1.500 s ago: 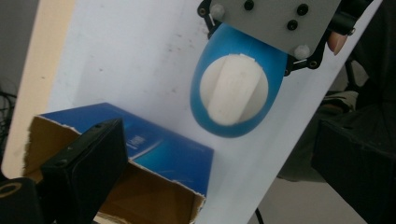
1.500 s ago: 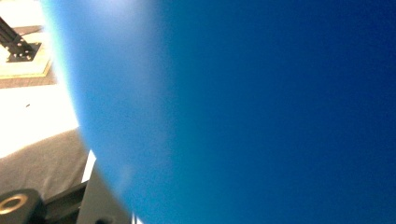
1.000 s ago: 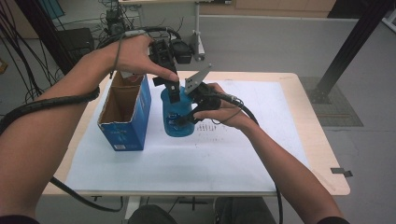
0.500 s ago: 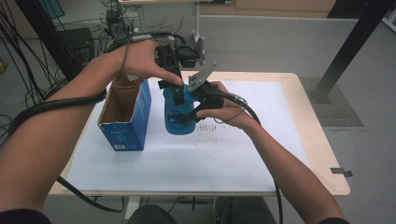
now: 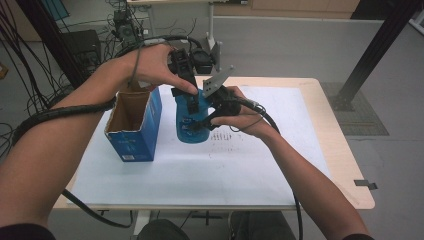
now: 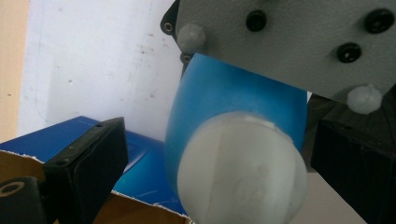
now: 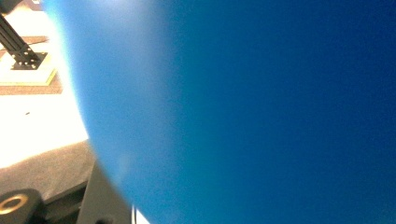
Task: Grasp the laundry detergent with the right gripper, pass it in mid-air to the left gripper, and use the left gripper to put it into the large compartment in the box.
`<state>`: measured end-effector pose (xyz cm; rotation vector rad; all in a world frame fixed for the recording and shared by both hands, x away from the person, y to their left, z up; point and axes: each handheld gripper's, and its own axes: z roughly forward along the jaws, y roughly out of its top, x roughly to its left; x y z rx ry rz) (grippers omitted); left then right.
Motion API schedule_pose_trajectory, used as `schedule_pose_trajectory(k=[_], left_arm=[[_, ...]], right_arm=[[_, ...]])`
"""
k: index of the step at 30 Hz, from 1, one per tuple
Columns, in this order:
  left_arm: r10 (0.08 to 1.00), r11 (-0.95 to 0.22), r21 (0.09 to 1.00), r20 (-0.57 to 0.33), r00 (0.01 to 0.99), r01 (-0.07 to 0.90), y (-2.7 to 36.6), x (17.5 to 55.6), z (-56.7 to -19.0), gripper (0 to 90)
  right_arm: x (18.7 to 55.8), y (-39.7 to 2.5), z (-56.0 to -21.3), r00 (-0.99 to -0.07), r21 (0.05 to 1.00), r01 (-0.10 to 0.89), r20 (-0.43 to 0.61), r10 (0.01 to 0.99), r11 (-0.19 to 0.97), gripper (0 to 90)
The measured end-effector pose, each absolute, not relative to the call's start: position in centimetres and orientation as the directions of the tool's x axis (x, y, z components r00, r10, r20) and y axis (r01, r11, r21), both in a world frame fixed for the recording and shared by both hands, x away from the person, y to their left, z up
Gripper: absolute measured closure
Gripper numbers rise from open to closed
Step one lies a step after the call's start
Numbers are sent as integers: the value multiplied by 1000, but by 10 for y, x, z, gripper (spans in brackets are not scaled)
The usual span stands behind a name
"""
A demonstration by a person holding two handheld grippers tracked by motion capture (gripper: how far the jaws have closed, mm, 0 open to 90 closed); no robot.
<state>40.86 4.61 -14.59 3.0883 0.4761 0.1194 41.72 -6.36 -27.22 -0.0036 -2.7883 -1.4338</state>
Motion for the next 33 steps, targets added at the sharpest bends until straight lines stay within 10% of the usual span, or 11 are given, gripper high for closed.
schedule_pose_trajectory(k=[33], left_arm=[[278, -960, 13, 82, 957, 278, 42, 405, -151, 50]], right_arm=[[415, -64, -267, -1000, 834, -17, -11, -13, 552, 427]])
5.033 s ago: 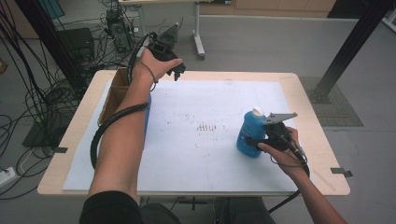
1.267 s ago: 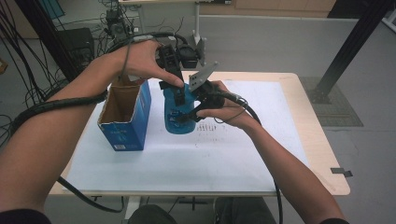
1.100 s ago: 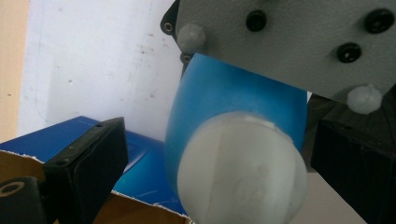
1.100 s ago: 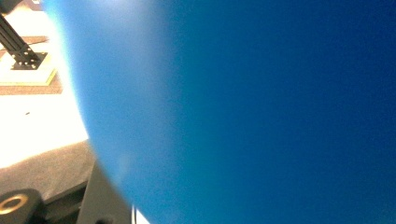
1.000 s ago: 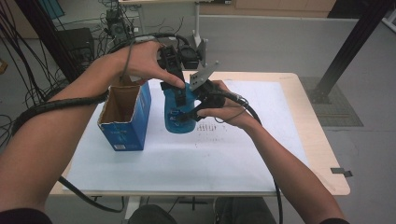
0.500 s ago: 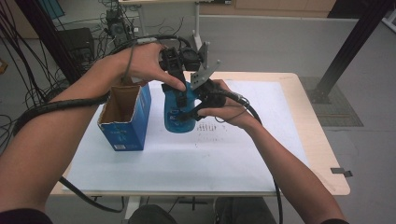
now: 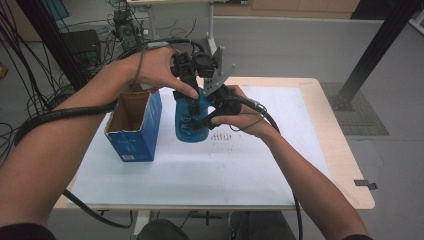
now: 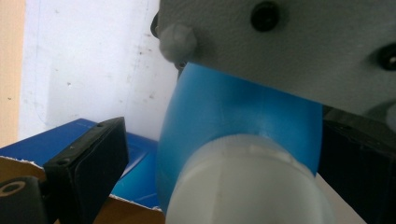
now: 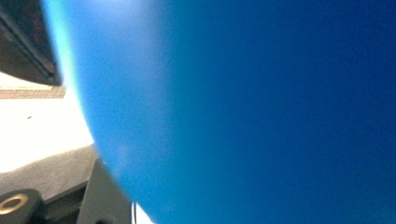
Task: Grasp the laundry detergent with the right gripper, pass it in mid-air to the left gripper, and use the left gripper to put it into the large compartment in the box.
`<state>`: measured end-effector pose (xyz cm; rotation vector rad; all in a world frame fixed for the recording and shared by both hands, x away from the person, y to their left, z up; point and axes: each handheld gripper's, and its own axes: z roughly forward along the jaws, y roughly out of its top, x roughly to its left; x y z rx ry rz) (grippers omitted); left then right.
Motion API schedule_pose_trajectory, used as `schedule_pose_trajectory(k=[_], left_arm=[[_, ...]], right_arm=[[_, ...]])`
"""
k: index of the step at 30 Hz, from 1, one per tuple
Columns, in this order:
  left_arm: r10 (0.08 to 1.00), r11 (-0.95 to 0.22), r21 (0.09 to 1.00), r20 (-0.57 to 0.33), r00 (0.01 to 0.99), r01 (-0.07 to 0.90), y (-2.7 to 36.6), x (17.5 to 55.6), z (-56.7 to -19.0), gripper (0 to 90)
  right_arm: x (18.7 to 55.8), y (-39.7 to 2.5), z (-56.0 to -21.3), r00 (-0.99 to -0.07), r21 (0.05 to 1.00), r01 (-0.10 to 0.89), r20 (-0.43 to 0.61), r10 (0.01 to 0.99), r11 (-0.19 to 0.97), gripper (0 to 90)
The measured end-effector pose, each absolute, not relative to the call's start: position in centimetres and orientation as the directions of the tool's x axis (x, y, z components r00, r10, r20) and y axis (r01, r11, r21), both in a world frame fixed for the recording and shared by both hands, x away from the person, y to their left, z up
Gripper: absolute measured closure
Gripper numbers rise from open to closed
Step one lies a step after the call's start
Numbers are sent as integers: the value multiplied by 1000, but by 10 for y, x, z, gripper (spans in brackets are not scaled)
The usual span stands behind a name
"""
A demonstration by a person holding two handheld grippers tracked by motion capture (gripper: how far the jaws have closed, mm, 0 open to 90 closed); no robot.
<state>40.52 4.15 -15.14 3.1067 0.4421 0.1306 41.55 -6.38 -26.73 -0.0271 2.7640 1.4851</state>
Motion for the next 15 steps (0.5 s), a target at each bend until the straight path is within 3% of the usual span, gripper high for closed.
schedule_pose_trajectory(k=[15], left_arm=[[274, -962, 11, 89, 958, 274, 40, 405, -150, 50]], right_arm=[[415, -68, -266, -1000, 828, 9, 10, 2, 561, 428]])
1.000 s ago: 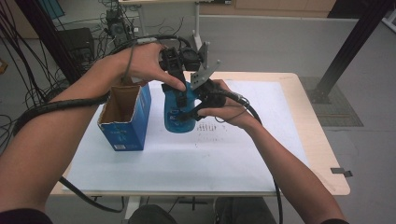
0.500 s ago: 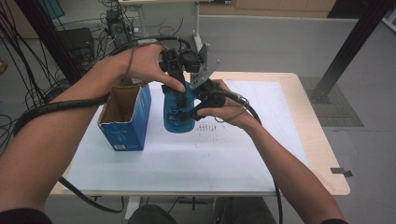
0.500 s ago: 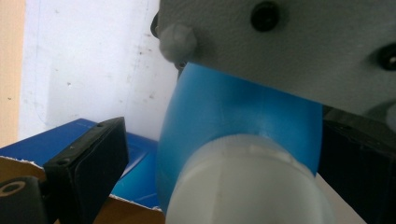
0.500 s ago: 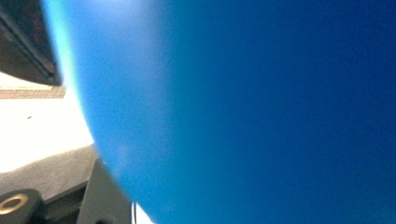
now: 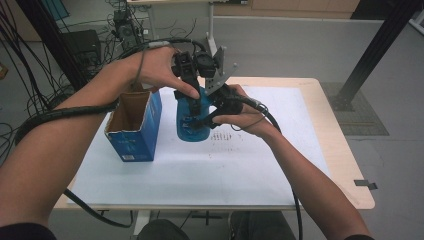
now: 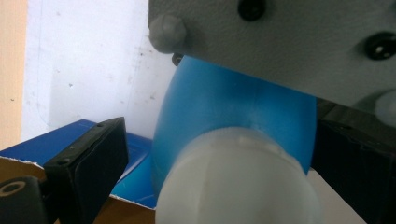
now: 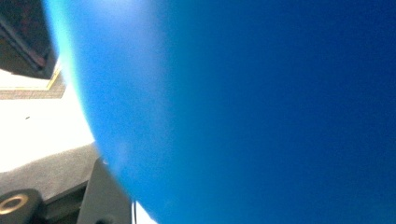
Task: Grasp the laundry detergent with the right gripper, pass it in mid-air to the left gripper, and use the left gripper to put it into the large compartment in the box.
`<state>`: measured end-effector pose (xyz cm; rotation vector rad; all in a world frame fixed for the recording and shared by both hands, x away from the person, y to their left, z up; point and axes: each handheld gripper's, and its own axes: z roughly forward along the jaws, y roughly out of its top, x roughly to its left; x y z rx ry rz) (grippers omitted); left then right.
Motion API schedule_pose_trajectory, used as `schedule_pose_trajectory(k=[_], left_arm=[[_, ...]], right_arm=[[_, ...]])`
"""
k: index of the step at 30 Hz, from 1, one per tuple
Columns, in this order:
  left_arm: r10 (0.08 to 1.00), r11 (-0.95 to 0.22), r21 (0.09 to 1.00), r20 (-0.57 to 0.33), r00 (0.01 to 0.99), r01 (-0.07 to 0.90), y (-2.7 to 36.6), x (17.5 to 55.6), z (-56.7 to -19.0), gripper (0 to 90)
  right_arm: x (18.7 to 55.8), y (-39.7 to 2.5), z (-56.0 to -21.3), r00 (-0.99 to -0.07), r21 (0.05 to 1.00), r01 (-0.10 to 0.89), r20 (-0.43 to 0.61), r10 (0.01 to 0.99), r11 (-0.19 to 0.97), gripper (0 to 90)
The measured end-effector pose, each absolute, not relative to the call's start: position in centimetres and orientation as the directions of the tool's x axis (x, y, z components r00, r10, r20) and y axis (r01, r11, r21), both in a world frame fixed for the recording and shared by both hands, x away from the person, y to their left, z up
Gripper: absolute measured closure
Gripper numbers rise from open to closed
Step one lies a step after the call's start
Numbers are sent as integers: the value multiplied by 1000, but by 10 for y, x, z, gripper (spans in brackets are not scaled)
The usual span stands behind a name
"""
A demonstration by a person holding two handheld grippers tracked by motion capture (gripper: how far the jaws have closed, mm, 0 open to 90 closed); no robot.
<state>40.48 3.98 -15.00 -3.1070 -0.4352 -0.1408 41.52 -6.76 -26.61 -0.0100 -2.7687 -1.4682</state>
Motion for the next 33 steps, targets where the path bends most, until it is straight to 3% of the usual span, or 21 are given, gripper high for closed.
schedule_pose_trajectory(k=[33], left_arm=[[275, -961, 6, 99, 956, 276, 39, 404, -149, 52]], right_arm=[[414, -69, -265, -1000, 829, 10, 10, 4, 558, 428]])
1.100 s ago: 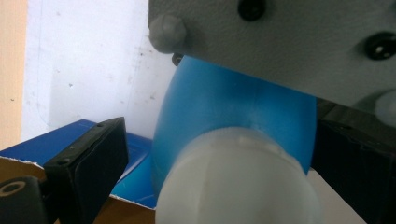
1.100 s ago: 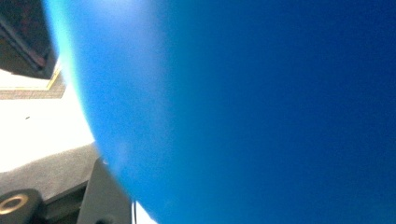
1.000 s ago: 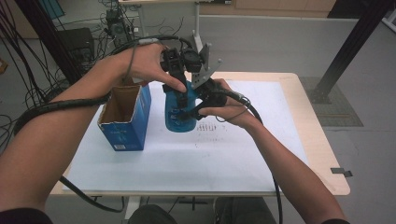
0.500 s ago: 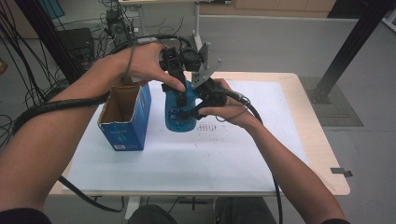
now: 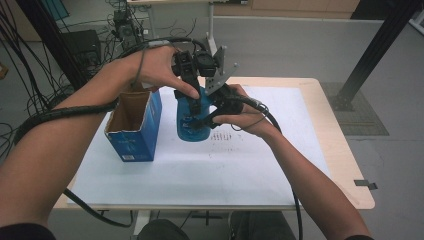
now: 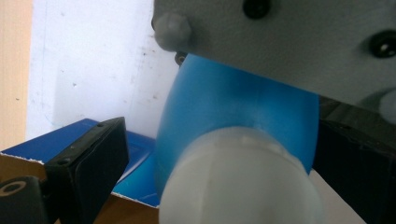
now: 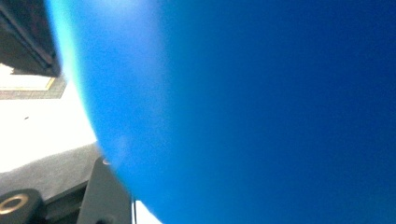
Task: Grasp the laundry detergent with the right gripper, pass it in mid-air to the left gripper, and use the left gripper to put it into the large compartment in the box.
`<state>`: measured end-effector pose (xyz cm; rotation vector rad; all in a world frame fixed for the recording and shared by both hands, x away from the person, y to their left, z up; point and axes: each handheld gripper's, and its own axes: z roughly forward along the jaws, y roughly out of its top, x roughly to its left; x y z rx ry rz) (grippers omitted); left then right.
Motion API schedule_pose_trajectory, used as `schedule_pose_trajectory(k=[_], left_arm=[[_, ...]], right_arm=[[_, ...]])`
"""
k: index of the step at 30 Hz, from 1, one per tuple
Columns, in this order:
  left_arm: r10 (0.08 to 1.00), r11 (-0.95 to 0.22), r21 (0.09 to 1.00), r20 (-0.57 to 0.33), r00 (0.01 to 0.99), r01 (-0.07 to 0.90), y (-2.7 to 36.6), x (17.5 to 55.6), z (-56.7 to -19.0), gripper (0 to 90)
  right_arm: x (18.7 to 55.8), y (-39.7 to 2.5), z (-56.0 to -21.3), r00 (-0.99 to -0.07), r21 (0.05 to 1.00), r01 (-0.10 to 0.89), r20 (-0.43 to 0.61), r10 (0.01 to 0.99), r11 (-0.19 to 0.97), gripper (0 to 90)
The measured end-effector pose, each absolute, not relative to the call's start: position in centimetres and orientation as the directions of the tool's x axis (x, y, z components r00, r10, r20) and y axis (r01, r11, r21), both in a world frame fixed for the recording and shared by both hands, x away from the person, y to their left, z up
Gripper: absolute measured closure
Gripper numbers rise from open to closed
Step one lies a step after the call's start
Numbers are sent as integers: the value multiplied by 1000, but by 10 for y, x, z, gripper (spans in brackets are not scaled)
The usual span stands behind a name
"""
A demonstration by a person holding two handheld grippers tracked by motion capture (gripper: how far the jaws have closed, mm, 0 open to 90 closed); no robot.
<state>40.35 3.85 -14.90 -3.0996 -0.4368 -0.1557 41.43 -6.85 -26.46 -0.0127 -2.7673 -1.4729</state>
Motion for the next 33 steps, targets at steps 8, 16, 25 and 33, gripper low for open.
schedule_pose_trajectory(k=[8, 16, 25, 33], left_arm=[[271, -962, 6, 102, 957, 272, 37, 403, -148, 53], [268, -963, 5, 102, 958, 269, 36, 403, -148, 55], [270, -963, 5, 96, 958, 271, 37, 403, -150, 54], [270, -963, 5, 97, 958, 271, 36, 403, -149, 56]], right_arm=[[414, -69, -264, -1000, 833, 0, 0, 1, 553, 428], [414, -70, -264, -1000, 833, -5, -8, 2, 553, 428], [414, -70, -263, -1000, 838, -4, -2, -5, 546, 428], [414, -70, -263, -1000, 837, -7, -4, -6, 548, 428]])
